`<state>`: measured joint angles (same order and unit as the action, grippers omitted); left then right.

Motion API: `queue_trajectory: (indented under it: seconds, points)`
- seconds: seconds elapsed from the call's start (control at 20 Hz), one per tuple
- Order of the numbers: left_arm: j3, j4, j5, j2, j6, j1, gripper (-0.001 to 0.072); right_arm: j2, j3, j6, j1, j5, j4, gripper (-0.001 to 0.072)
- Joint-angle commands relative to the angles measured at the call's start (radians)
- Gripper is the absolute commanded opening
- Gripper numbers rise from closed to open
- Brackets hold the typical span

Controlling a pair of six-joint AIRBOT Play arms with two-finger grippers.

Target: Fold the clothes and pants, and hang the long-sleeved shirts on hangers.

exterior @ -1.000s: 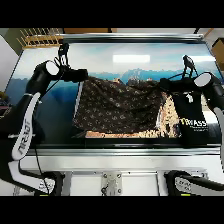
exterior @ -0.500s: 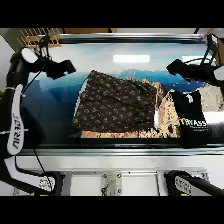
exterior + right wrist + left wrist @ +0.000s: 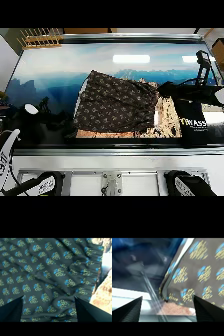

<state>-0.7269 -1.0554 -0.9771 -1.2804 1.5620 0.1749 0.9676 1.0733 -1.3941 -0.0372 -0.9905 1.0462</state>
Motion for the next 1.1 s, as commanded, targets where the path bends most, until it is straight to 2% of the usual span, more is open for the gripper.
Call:
queue_trajectory:
  seconds: [0.0,0.25,0.4,0.45,0.5,0.55,0.65,0.75,0.8,0.9,1.05]
  points:
    - [0.158,0.130,0.123,0.031,-0.067,-0.009,0.0656,-0.020,-0.022,0.003,0.039,0.005,-0.044,0.0671]
    - [0.028,0.165,0.144,-0.083,-0.066,-0.130,0.0656,-0.020,-0.022,0.003,0.040,0.020,-0.064,0.0671]
    - [-0.068,0.157,0.202,-0.126,-0.010,-0.197,0.0653,-0.020,-0.022,0.003,0.040,0.000,-0.063,0.0671]
    - [-0.090,0.157,0.208,-0.138,0.013,-0.206,0.0431,-0.020,-0.022,0.003,0.040,-0.011,-0.055,0.0671]
    - [-0.109,0.156,0.206,-0.148,0.013,-0.212,0.0173,-0.020,-0.026,0.003,0.039,-0.027,-0.038,0.0671]
    - [-0.123,0.157,0.195,-0.150,0.011,-0.212,0.0005,-0.020,-0.036,-0.003,0.039,-0.047,-0.003,0.0671]
    - [-0.135,0.154,0.163,-0.142,-0.003,-0.212,0.0004,-0.020,-0.097,-0.123,0.037,-0.081,0.122,0.0671]
    - [-0.135,0.104,0.115,-0.121,-0.011,-0.215,0.0004,-0.020,-0.218,-0.373,0.014,-0.092,0.259,0.0671]
    - [-0.135,0.069,0.088,-0.111,-0.012,-0.216,0.0004,-0.020,-0.298,-0.483,-0.008,-0.082,0.271,0.0672]
    - [-0.135,0.014,0.045,-0.092,-0.013,-0.214,0.0004,-0.020,-0.449,-0.579,-0.042,-0.011,0.226,0.0672]
    - [-0.135,0.002,0.029,-0.070,-0.014,-0.215,0.0004,-0.019,-0.618,-0.649,-0.047,0.188,0.080,0.0671]
